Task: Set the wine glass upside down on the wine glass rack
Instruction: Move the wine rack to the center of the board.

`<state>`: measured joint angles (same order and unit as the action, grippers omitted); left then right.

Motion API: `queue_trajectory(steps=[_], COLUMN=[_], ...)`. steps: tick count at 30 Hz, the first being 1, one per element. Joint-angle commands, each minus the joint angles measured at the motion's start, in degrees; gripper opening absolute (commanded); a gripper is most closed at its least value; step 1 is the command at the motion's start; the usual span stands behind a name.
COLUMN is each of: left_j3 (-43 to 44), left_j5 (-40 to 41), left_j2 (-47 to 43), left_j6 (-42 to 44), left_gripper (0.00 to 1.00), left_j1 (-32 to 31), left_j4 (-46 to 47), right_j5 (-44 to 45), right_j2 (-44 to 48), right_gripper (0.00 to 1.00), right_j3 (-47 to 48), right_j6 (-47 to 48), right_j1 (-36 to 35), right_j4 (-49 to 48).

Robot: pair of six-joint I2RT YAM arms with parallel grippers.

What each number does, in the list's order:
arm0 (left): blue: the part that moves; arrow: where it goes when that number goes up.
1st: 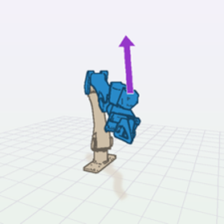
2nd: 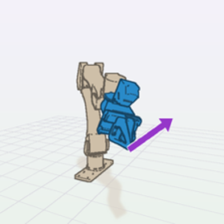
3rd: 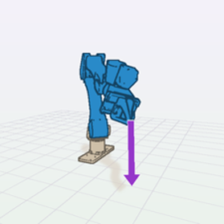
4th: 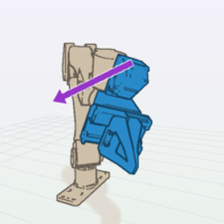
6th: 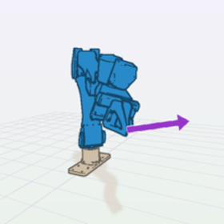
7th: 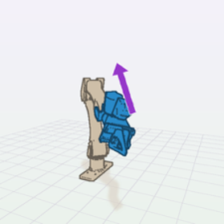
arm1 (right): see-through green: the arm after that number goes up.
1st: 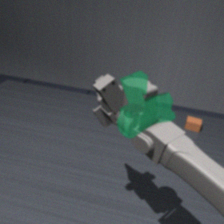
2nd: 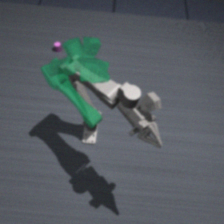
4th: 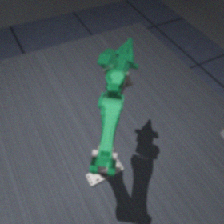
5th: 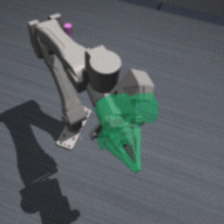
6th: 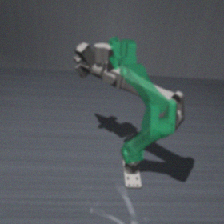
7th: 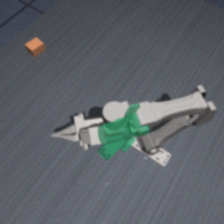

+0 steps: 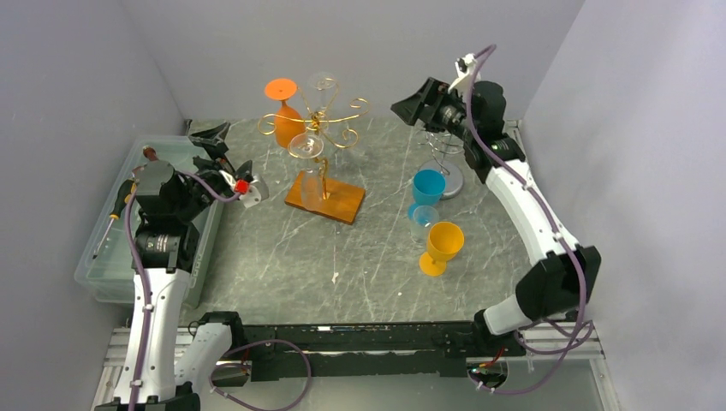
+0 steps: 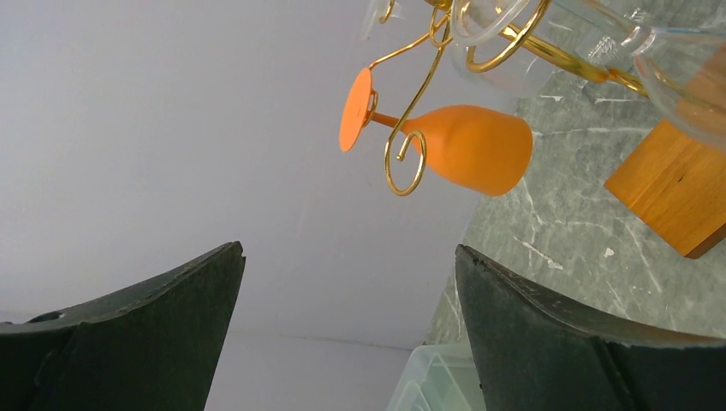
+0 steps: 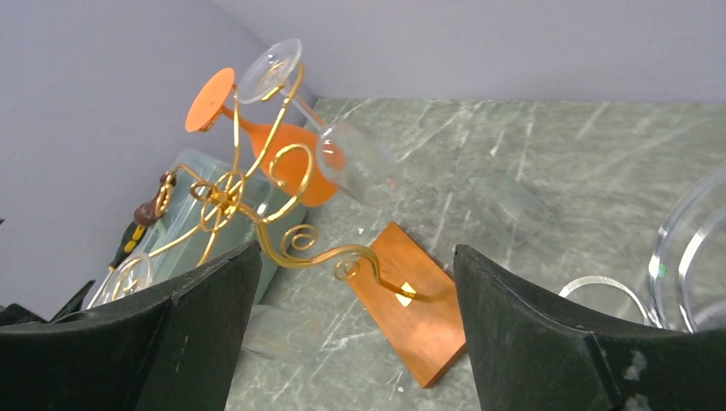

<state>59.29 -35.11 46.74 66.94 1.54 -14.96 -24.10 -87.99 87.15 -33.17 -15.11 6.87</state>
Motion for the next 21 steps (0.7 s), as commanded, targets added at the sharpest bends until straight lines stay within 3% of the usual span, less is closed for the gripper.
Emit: queue_trajectory(steps=[1,5,12,21], left_j3=[2.3,2.38,1.85,0.76], left_j5=[-0.62,-0.35,-0.49,-1.67], left_j2=[-1.21,-1.36,-2.36,-3.8], left_j6=[-2.24,-2.12,-1.44,-0.52], left_gripper=[0.99,0.99,0.99,0.99], left_j1=[0.25,0.22,0.26,0.23], left_j4=[0.03,-0.07,-0.98,-3.19], right_j5=[7.06,14.31,26.92,37.56], right_j2=[7.24,11.42,10.81,-4.42], right_gripper=[0.8,0.73,0.72,0.7], right_j3=[-6.96,-13.63,-21.73,-24.57], right_j6=[-1.53,-1.57,-4.39,-7.1], right_j1=[-0.37,-5.08,-15.46,-20.73], right_j4=[-1.54,-1.11,-4.78,-18.09])
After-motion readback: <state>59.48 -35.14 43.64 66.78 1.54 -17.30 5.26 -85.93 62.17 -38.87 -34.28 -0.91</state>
